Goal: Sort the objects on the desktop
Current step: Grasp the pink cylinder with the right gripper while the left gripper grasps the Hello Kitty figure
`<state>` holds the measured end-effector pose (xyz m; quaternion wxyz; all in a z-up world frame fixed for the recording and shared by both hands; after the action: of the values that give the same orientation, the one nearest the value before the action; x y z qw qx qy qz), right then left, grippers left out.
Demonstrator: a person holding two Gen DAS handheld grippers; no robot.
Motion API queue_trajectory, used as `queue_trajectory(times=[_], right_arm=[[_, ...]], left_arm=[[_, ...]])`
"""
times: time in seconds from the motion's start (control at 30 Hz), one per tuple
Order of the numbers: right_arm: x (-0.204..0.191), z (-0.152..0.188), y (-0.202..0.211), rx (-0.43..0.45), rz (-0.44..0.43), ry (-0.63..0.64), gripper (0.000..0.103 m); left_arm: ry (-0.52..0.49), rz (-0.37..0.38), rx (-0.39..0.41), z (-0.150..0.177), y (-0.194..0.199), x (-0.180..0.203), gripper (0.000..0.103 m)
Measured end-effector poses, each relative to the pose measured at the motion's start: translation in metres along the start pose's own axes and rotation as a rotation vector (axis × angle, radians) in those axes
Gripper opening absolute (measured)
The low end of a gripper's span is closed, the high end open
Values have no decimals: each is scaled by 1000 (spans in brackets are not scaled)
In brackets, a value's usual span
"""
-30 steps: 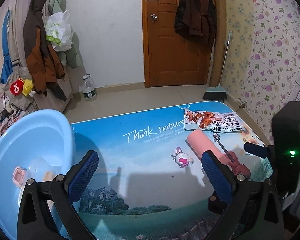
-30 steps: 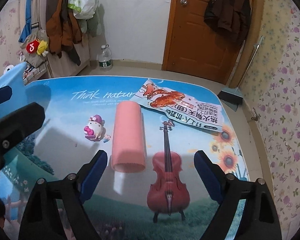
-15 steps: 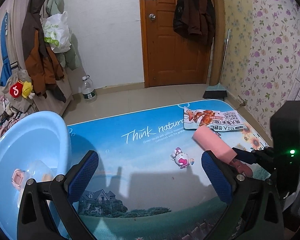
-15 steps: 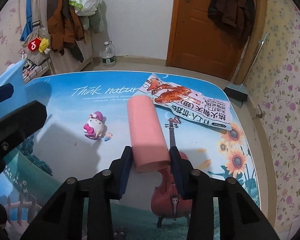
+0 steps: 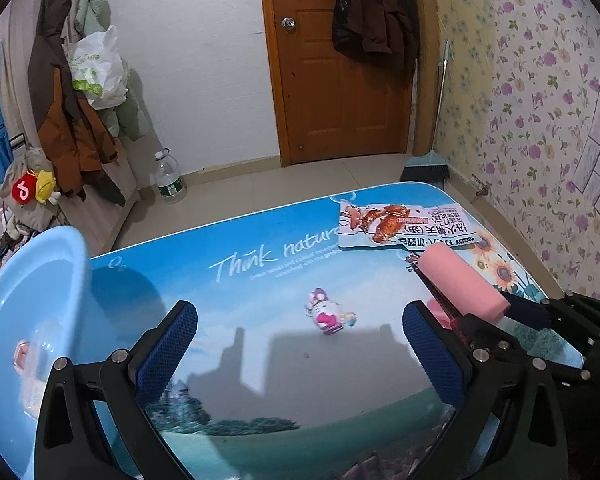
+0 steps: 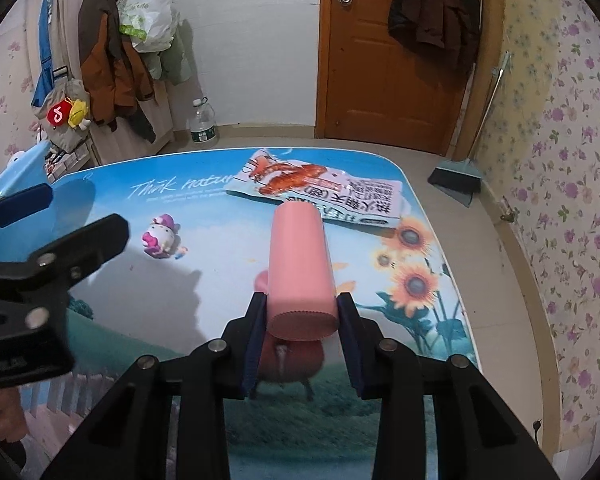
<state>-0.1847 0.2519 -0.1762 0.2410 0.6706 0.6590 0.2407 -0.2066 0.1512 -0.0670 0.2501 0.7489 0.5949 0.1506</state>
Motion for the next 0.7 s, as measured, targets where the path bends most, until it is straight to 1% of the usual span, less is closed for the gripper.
queue_trajectory(times=[0.2,0.33,0.43,0.5,0.53,0.57,0.6,0.67,0.7], right_arm=[[4,3,4,-7,-15,-12,36],[7,4,2,-11,-21,-22,36],[9,5,-1,-13,-23,-25,36],[10,5,-2,-13,-22,-27,36],[10,4,-2,-12,-22,-28,36],[10,4,-3,-11,-22,-28,36],[10,4,-3,-10,-22,-28,36],[10,4,-3,-8,-21,-26,36],[10,4,-3,-8,-22,-27,36]], left_arm=[[0,2,-46,2,-23,10,101],[10,0,-86,6,-39,11,93],[36,2,-111,9,-47,8,83],[50,8,-126,11,-51,6,69],[54,14,-131,12,-52,6,64],[58,23,-140,13,-54,5,54],[60,29,-152,15,-56,5,47],[71,41,-185,20,-60,5,45],[78,43,-179,19,-60,5,41]])
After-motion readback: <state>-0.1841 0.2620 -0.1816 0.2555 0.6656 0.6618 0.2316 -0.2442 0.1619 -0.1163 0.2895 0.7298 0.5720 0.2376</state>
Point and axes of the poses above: each gripper's, at about its wrist camera, not at the fingertips, and y roughly against the way its jaws point, x to its right, z to its underside, the point moved 3 cm from there along -y, roughly the way its jaws point, and after that the axes turned 9 degrees about x, right-handed, at the moved point
